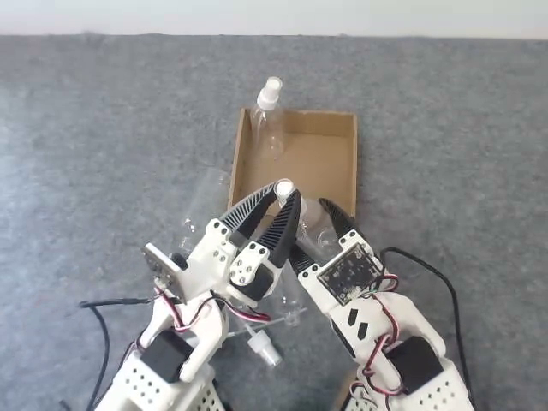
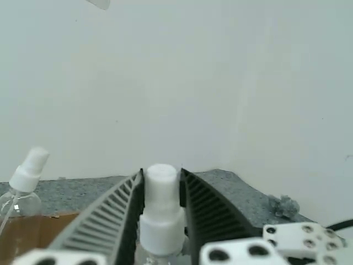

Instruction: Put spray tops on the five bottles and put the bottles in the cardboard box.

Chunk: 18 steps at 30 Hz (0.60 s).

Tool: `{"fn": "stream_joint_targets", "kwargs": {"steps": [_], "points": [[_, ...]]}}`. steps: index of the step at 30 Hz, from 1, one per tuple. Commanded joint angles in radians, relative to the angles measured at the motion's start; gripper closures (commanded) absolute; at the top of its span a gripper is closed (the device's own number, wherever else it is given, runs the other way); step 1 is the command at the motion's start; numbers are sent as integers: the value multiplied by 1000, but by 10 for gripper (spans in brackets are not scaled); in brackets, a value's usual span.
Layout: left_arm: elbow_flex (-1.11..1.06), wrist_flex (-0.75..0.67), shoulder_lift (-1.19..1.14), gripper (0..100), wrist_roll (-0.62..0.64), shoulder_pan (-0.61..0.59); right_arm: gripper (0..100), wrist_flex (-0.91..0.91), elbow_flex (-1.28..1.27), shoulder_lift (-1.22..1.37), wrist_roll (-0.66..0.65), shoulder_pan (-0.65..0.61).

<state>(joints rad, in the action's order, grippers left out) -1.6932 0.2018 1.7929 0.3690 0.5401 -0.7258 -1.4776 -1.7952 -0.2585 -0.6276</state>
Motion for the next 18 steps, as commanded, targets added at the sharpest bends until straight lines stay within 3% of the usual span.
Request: {"fn": "stream_joint_targets", "kwargs": {"steps": [1, 7, 18], "points": [[7, 8, 5, 981, -9, 6, 898, 38, 81, -22, 14, -10], [7, 31, 5, 921, -8, 8, 898, 42, 81, -21, 110, -8], [8, 75, 5, 862, -6, 11, 898, 33, 81, -21, 117, -8]]}}
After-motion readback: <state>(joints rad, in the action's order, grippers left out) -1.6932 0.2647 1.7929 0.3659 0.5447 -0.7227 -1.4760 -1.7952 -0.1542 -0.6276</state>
